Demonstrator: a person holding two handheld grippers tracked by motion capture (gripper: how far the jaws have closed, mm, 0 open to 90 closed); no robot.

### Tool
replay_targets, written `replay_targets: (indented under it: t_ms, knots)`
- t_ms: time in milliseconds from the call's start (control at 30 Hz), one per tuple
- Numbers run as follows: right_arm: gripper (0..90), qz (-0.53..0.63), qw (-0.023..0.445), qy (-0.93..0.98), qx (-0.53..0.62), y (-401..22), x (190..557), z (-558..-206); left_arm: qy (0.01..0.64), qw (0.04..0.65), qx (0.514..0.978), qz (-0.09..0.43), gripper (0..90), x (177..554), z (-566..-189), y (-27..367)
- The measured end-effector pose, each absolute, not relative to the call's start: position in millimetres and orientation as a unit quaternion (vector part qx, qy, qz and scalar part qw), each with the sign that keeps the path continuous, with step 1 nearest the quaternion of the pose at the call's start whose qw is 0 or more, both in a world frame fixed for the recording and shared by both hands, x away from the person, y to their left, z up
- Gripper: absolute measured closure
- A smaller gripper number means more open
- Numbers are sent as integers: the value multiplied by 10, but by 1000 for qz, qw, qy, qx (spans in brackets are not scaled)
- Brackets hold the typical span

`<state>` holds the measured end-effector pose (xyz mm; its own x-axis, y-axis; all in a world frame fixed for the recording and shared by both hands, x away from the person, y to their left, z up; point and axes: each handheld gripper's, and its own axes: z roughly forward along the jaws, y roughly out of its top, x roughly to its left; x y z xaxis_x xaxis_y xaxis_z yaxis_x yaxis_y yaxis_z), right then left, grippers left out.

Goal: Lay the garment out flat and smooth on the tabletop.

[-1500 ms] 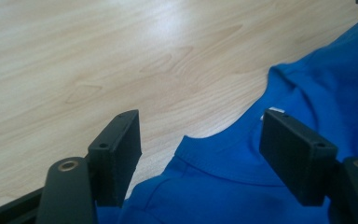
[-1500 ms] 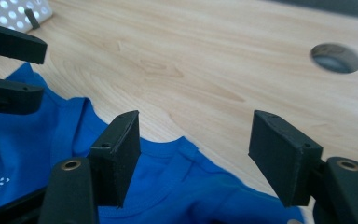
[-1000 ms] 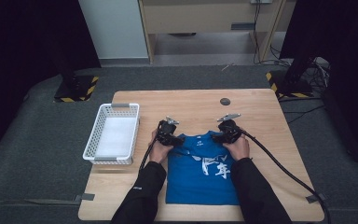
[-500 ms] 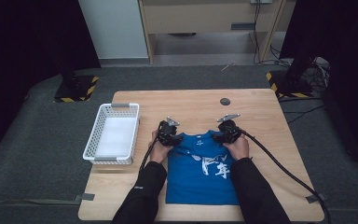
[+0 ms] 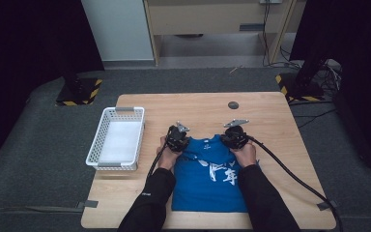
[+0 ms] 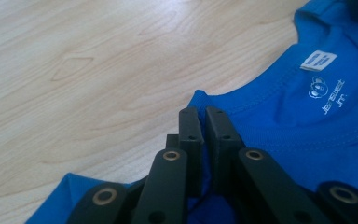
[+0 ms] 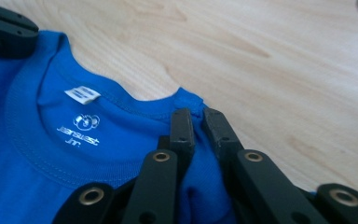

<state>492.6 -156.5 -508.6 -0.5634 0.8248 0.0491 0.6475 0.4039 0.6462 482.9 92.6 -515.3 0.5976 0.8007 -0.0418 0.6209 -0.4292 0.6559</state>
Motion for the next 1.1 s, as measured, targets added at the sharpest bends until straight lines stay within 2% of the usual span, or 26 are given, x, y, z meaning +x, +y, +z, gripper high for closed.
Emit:
replay_targets:
  t_ms: [267,400,500,533,600,700,933,1100]
  knots:
    - [838,360,183,778,481,-1637,4994,-4868,434,362,804,184,867,4939,-4883,950]
    - [829,385,231,745,494,-1684,5050,-4739,417,382,789,242,867,5029,-4638,870]
    - [709,408,256,714,507,-1720,5138,-4599,419,382,781,264,861,5133,-4527,800]
    - [681,411,259,708,512,-1732,5161,-4567,424,366,784,266,845,5182,-4511,777]
    - [627,414,261,695,527,-1763,5200,-4501,439,358,777,274,646,5243,-4510,770]
    - [575,415,257,689,536,-1805,5197,-4437,481,375,753,248,480,5266,-4531,830]
    - [433,397,250,717,517,-1870,5092,-4388,505,395,738,209,416,5161,-4476,1053]
    - [355,400,253,718,510,-1899,5020,-4270,488,400,752,194,380,5043,-4362,1147]
